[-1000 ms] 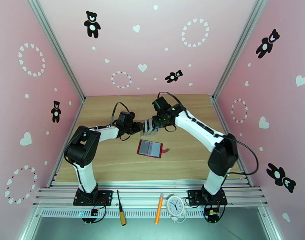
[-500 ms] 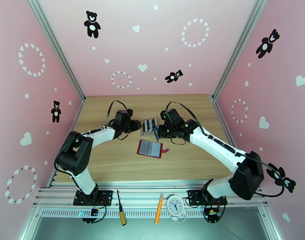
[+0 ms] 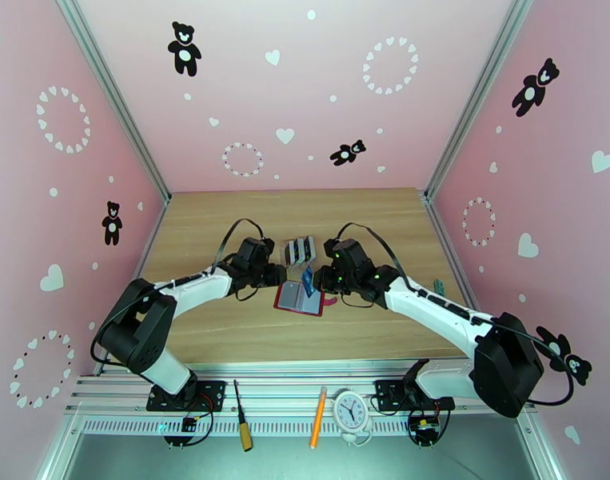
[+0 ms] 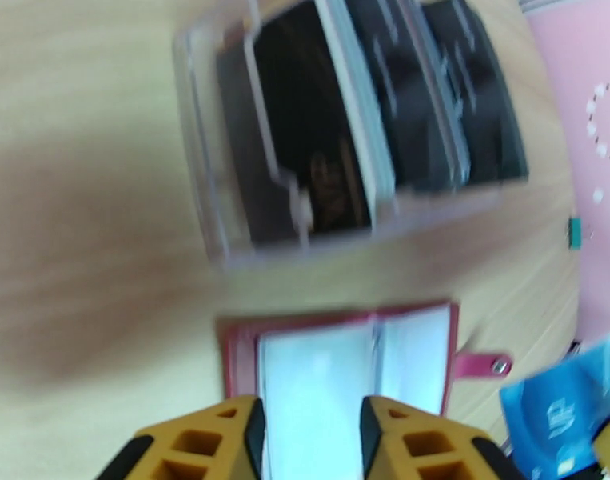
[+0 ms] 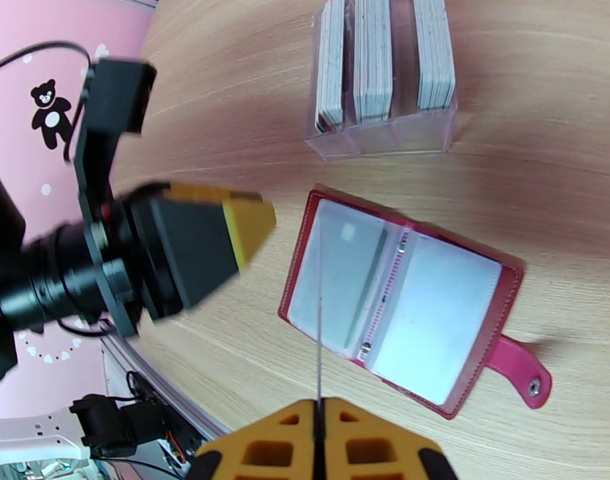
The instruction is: Put the credit cards into the card holder
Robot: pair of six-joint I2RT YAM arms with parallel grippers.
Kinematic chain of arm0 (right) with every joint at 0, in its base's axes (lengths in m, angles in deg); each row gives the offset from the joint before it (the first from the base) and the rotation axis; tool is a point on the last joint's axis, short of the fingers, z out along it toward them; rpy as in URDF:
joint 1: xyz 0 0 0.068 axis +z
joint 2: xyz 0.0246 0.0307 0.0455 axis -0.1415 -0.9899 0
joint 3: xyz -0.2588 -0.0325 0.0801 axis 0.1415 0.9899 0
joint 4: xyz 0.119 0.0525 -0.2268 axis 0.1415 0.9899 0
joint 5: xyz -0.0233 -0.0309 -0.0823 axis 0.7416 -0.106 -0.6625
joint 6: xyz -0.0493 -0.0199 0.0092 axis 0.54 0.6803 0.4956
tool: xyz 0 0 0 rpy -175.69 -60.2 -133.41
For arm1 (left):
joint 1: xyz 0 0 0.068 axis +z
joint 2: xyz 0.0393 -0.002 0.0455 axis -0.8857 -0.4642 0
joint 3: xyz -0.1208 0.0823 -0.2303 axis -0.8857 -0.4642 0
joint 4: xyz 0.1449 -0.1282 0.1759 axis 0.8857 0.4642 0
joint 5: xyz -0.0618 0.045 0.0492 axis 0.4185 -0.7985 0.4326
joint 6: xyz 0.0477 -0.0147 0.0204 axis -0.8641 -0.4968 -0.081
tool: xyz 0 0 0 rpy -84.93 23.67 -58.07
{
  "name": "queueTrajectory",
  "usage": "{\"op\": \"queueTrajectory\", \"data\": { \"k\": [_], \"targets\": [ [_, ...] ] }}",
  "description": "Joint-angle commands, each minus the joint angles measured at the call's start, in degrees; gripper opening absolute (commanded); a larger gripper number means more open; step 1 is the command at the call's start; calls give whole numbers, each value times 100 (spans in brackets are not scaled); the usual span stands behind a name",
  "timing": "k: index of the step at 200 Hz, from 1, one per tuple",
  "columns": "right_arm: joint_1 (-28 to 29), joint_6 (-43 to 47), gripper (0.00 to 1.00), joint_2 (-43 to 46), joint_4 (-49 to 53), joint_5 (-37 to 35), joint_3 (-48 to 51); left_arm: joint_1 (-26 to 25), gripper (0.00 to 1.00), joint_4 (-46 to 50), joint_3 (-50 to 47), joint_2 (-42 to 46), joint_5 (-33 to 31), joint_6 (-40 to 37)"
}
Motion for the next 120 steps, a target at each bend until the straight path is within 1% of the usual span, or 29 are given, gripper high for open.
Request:
{"op": "queueTrajectory", "data": {
  "k": [1, 27, 35, 43, 76, 120],
  "targets": [
    [33, -211, 10, 115, -623, 136, 219, -74, 40, 247, -337, 287, -394, -261],
    [30, -435, 10, -13, -1168, 270, 557, -80, 40, -19, -721, 312, -285, -331],
    [30, -480, 10, -58, -1289, 297, 634, -81, 40, 71, -666, 272, -240, -328],
    [36, -540, 10, -95, -1429, 318, 721, -86, 40, -33, -676, 273, -101, -341],
    [28, -741, 10, -172, -2002, 368, 1122, -79, 39, -143, -655, 153, 128, -346],
    [34, -804, 10, -184, -2350, 394, 1503, -81, 38, -207, -609, -26, 293, -320]
  ]
}}
